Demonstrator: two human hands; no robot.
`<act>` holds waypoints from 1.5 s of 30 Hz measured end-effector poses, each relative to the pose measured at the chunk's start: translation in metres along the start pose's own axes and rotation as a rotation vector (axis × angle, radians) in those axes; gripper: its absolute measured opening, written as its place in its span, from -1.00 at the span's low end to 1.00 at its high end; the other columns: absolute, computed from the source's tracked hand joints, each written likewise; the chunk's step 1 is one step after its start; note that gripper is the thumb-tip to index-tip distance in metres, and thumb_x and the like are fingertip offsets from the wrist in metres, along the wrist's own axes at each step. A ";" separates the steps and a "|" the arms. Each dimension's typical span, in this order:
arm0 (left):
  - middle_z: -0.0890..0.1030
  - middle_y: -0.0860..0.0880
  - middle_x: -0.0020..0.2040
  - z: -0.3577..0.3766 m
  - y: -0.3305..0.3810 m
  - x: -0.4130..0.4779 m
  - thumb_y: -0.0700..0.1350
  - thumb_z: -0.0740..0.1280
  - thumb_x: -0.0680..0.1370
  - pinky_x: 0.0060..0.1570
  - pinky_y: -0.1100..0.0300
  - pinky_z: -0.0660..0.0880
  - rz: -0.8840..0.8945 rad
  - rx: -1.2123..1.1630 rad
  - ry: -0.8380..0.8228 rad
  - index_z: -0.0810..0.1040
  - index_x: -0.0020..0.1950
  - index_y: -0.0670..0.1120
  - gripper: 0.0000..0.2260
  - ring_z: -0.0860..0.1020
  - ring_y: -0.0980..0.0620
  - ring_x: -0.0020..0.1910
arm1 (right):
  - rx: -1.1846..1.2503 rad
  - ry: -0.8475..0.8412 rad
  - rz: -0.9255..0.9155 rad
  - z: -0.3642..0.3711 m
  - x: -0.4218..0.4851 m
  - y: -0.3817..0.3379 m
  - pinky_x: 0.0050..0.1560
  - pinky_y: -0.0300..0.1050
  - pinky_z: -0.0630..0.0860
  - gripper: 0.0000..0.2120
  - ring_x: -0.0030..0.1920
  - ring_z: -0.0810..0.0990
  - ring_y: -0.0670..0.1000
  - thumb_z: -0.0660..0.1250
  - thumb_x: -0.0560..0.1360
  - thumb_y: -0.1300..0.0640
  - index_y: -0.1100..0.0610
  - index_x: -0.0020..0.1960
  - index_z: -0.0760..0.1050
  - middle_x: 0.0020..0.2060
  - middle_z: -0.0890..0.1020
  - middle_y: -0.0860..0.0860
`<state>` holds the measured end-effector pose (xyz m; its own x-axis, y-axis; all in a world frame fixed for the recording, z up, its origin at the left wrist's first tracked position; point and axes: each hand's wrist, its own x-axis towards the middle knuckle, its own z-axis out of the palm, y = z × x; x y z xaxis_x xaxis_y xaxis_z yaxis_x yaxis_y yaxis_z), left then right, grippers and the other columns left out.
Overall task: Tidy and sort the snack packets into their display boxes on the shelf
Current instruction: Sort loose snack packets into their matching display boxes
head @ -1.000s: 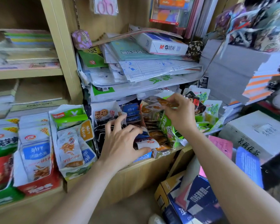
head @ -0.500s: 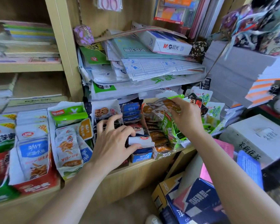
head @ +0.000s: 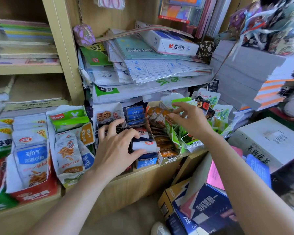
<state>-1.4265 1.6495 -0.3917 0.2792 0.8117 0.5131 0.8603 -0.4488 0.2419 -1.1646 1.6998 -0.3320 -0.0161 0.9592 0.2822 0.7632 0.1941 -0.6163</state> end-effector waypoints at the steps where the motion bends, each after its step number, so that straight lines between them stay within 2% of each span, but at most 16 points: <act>1: 0.70 0.09 0.05 0.000 0.000 0.000 0.31 0.49 0.37 0.23 -0.12 0.25 0.000 0.000 0.001 0.58 0.04 0.09 -0.60 0.37 -0.09 0.42 | -0.018 0.009 -0.006 -0.002 -0.004 0.001 -0.07 -0.05 0.53 -0.60 -0.15 0.60 0.06 0.44 0.53 0.04 0.02 0.35 0.52 -0.03 0.67 -0.09; 4: 0.70 0.10 0.05 0.001 0.001 0.002 0.32 0.49 0.37 0.23 -0.10 0.21 -0.003 -0.003 0.002 0.57 0.05 0.10 -0.59 0.37 -0.09 0.42 | -0.105 0.026 -0.049 -0.002 -0.012 0.005 -0.09 -0.05 0.59 -0.67 -0.25 0.62 0.02 0.45 0.51 0.15 0.03 0.27 0.60 -0.03 0.70 -0.05; 8: 0.71 0.11 0.03 0.002 0.002 0.002 0.30 0.49 0.37 0.25 -0.11 0.22 -0.007 -0.011 -0.007 0.56 0.06 0.10 -0.59 0.37 -0.09 0.42 | -0.134 0.139 -0.120 0.011 -0.005 0.004 -0.24 -0.50 0.39 -0.77 -0.40 0.52 -0.26 0.43 0.52 0.27 0.10 0.14 0.69 -0.20 0.72 -0.02; 10: 0.70 0.12 0.03 0.002 0.002 0.002 0.30 0.49 0.37 0.25 -0.12 0.23 -0.011 -0.009 -0.012 0.56 0.07 0.10 -0.59 0.37 -0.09 0.43 | -0.096 0.170 -0.138 0.020 0.002 -0.001 -0.33 -0.49 0.36 -0.79 -0.48 0.48 -0.27 0.41 0.52 0.30 0.11 0.11 0.70 -0.33 0.66 -0.06; 14: 0.70 0.09 0.07 0.003 0.002 0.002 0.29 0.51 0.36 0.25 -0.11 0.24 -0.013 -0.004 -0.020 0.57 0.09 0.10 -0.57 0.36 -0.09 0.43 | -0.075 -0.025 -0.134 0.025 0.010 -0.010 -0.38 -0.42 0.45 -0.72 -0.49 0.51 -0.21 0.28 0.59 0.33 0.11 0.19 0.66 -0.02 0.72 0.05; 16: 0.69 0.07 0.09 0.003 0.002 0.001 0.29 0.51 0.35 0.25 -0.11 0.23 -0.015 0.002 -0.019 0.58 0.10 0.10 -0.57 0.37 -0.10 0.43 | 0.027 -0.101 -0.089 0.018 0.008 -0.010 -0.25 -0.38 0.55 -0.68 -0.35 0.58 -0.26 0.24 0.62 0.29 0.09 0.29 0.60 0.13 0.69 0.02; 18: 0.69 0.08 0.09 0.003 0.002 0.002 0.30 0.51 0.35 0.25 -0.10 0.22 -0.019 0.008 -0.020 0.58 0.11 0.10 -0.56 0.37 -0.10 0.43 | 0.209 -0.042 -0.037 0.006 0.002 -0.007 0.10 -0.21 0.61 -0.65 0.00 0.66 -0.21 0.32 0.60 0.21 0.08 0.37 0.53 0.17 0.67 -0.02; 19: 0.69 0.08 0.09 0.003 0.003 0.002 0.30 0.51 0.35 0.24 -0.09 0.22 -0.021 0.012 -0.020 0.58 0.11 0.11 -0.56 0.37 -0.10 0.43 | 0.234 0.024 -0.026 0.000 -0.002 -0.004 0.12 -0.15 0.61 -0.60 0.05 0.66 -0.15 0.40 0.56 0.14 0.07 0.39 0.51 0.14 0.68 -0.05; 22: 0.67 0.11 0.11 0.002 0.008 0.004 0.28 0.52 0.32 0.22 -0.09 0.21 -0.018 0.021 -0.012 0.58 0.13 0.11 -0.53 0.37 -0.11 0.41 | 0.063 0.132 -0.022 -0.012 -0.019 0.007 -0.01 -0.16 0.57 -0.36 0.01 0.59 -0.11 0.55 0.40 -0.06 -0.02 0.42 0.44 0.09 0.62 -0.10; 26: 0.61 0.18 0.18 -0.002 0.023 0.009 0.28 0.44 0.31 0.18 -0.07 0.20 0.027 0.027 0.031 0.57 0.16 0.12 -0.52 0.36 -0.11 0.38 | -0.162 0.017 0.021 -0.004 -0.031 0.021 0.23 0.08 0.45 -0.11 0.23 0.47 0.07 0.51 0.28 -0.30 0.00 0.50 0.33 0.21 0.57 -0.03; 29: 0.50 0.19 0.38 -0.004 0.034 0.022 0.34 0.36 0.33 0.28 -0.08 0.17 0.121 0.059 -0.043 0.54 0.30 0.14 -0.41 0.30 -0.07 0.45 | -0.304 -0.025 0.032 0.007 -0.028 0.016 0.31 0.13 0.22 -0.23 0.32 0.36 0.11 0.44 0.38 -0.19 -0.01 0.52 0.31 0.25 0.57 -0.04; 33: 0.16 0.15 0.61 0.004 0.051 0.063 0.35 0.33 0.33 0.46 -0.06 -0.02 0.192 0.065 -0.270 0.21 0.59 0.16 -0.15 0.08 0.03 0.57 | -0.319 0.015 0.027 0.011 -0.022 0.009 0.19 0.05 0.18 -0.34 0.17 0.48 0.10 0.38 0.41 0.01 -0.01 0.49 0.36 -0.04 0.65 0.02; 36: 0.05 0.15 0.65 0.016 0.056 0.095 0.27 0.31 0.39 0.52 -0.10 0.00 0.201 0.113 -0.361 0.08 0.64 0.12 -0.14 0.00 0.07 0.60 | -0.348 0.086 0.047 0.007 -0.019 0.018 0.13 0.01 0.19 -0.43 0.04 0.57 0.10 0.34 0.42 0.09 -0.04 0.44 0.43 -0.16 0.63 -0.01; 38: 0.10 0.14 0.63 0.023 0.054 0.108 0.22 0.32 0.44 0.50 -0.08 0.01 0.214 0.171 -0.403 0.09 0.63 0.12 -0.20 0.02 0.06 0.58 | -0.333 0.118 0.063 0.006 -0.017 0.024 0.13 0.01 0.20 -0.49 -0.06 0.58 0.10 0.32 0.43 0.13 -0.05 0.38 0.49 -0.27 0.60 -0.02; 42: 0.48 0.13 0.36 0.025 0.041 0.109 0.18 0.27 0.51 0.33 -0.04 0.15 0.229 0.311 -0.313 0.47 0.39 0.15 -0.55 0.30 -0.03 0.39 | -0.317 0.137 0.095 0.012 -0.010 0.030 0.03 -0.01 0.13 -0.67 -0.06 0.59 0.12 0.30 0.50 0.11 -0.04 0.24 0.57 -0.17 0.68 0.03; 45: 0.52 0.14 0.33 0.025 0.032 0.096 0.14 0.24 0.55 0.30 -0.03 0.18 0.211 0.304 -0.308 0.55 0.32 0.13 -0.64 0.33 -0.02 0.36 | -0.310 0.149 0.108 0.019 -0.003 0.030 0.01 0.00 0.12 -0.80 -0.07 0.59 0.14 0.31 0.54 0.05 -0.04 0.14 0.61 -0.17 0.68 0.03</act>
<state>-1.3613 1.7227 -0.3553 0.5347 0.8085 0.2459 0.8444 -0.5229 -0.1168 -1.1533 1.7067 -0.3652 0.1526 0.9259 0.3457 0.9152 -0.0004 -0.4030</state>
